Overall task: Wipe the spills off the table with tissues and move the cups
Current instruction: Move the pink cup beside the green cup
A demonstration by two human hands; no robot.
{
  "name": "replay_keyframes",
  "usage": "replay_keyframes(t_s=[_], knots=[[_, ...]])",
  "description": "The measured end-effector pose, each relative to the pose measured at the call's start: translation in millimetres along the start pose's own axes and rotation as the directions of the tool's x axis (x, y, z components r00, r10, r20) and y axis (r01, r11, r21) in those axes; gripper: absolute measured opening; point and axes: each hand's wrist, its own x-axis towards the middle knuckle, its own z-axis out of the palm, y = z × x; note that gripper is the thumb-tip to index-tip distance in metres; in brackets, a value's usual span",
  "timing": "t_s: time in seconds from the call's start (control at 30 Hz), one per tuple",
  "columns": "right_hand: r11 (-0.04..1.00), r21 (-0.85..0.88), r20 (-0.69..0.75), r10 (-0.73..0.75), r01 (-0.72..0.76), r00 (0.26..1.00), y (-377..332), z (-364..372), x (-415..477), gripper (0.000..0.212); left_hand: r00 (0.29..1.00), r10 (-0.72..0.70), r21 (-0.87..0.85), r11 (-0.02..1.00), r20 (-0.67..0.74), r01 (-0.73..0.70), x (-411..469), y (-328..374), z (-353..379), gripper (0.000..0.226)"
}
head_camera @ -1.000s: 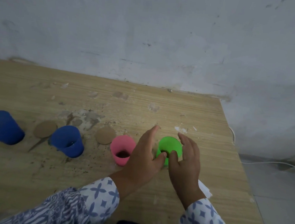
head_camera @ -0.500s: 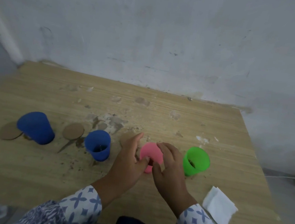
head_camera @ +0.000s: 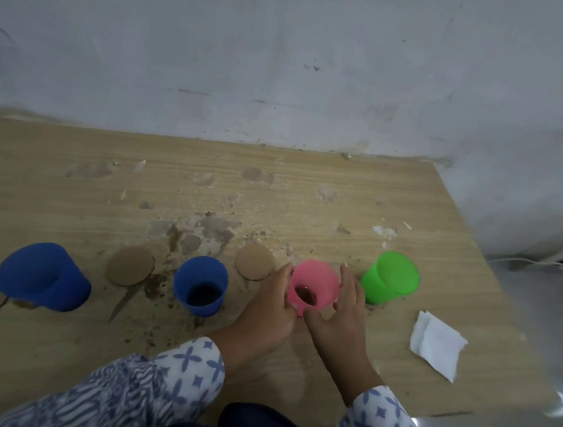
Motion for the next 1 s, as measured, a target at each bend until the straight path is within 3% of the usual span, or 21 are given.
replay_keyframes(t_s=[0.17,0.37,0.83,1.0], knots=[[0.985,0.085,0.029,0.148,-0.150,0.989,4,9,-4,0.093,0.997,0.045,-0.031,0.999,0.064,-0.043,3,-5,-4,0.060],[0.980,0.134,0.012,0.149,-0.150,0.989,8,11,-4,0.082,0.994,0.071,-0.076,0.995,0.088,-0.064,5,-3,-5,0.063],[0.958,0.184,-0.110,0.242,-0.219,0.964,34,-18,-18,0.084,0.978,0.088,-0.093,0.993,0.189,-0.071,6,11,36,0.069],[0.950,0.192,-0.093,0.267,-0.246,0.959,39,-18,-18,0.083,0.979,0.060,-0.067,0.997,0.196,-0.047,7,9,42,0.074]])
